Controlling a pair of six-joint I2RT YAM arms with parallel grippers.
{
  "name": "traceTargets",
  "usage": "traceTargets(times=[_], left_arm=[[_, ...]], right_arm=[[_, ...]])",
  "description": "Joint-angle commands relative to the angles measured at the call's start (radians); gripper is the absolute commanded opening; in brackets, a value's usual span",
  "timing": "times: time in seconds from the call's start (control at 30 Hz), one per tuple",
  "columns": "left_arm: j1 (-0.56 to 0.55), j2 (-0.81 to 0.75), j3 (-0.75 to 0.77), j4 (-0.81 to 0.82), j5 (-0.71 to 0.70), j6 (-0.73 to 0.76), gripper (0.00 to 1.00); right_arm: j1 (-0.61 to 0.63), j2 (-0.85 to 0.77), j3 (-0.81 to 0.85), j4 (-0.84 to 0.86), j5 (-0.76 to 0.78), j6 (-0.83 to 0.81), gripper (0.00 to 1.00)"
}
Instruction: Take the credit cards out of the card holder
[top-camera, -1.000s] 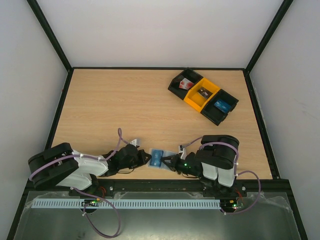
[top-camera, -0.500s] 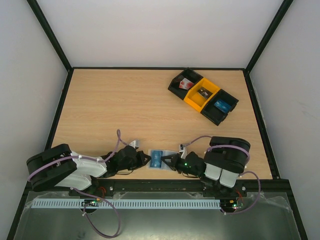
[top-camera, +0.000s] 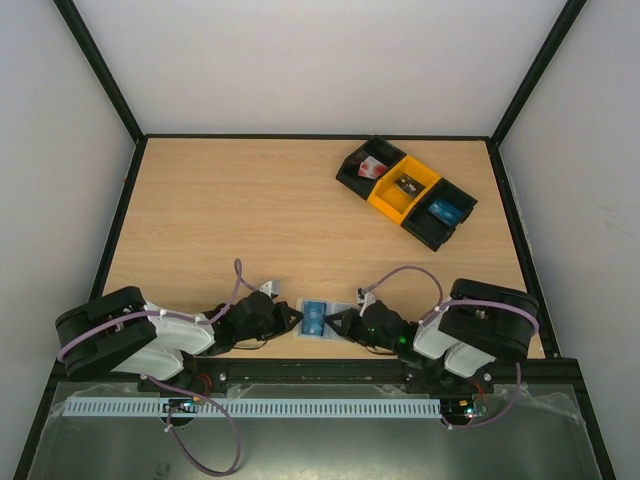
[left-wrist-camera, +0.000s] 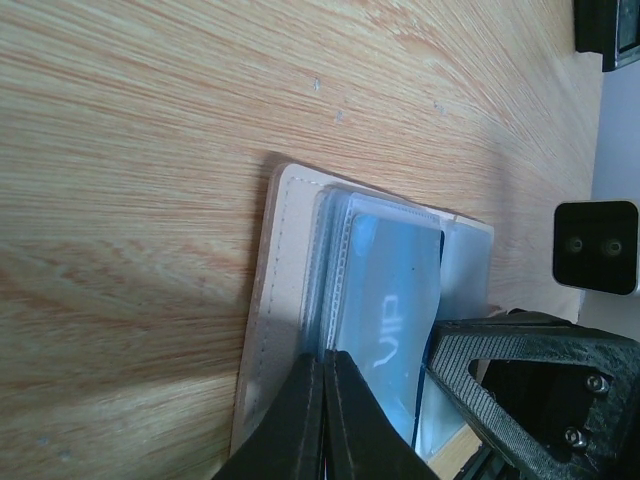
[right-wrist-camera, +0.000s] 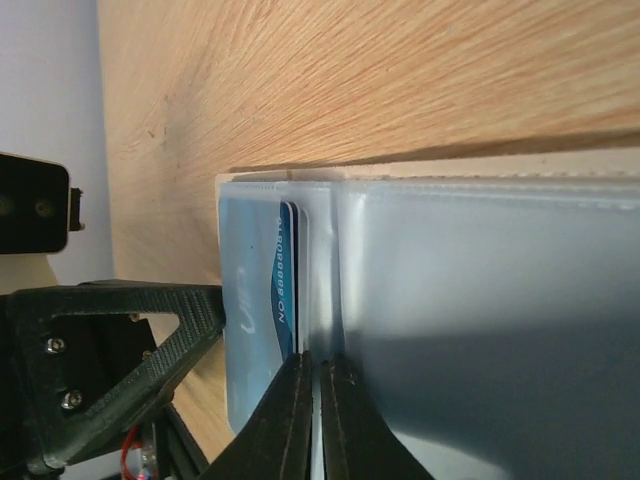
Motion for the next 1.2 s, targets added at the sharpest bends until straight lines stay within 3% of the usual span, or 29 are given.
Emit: traceTargets(times=[0.0, 0.33, 0.67, 1.17], left_arm=[[-0.009, 0.032, -0.032, -0.107, 0.007, 0.001, 0.03], [-0.011, 0.039, -0.038, -0.092, 0.013, -0.003, 0.03], [-0.01, 0.049, -0.038, -0.089, 0.018, -0.002, 0.03], [-0.013, 0.064, -0.037, -0.07, 0.021, -0.004, 0.03]], right_arm=[[0.009, -0.038, 0.034, -0.157, 0.025, -0.06, 0.09], [0.008, -0.062, 0.051, -0.159, 0.034, -0.057, 0.1], [0.008, -0.239, 0.084, -0.39, 0.114, -0.083, 0.17], [0.009, -0.203, 0.133, -0.401, 0.132, -0.132, 0.18]])
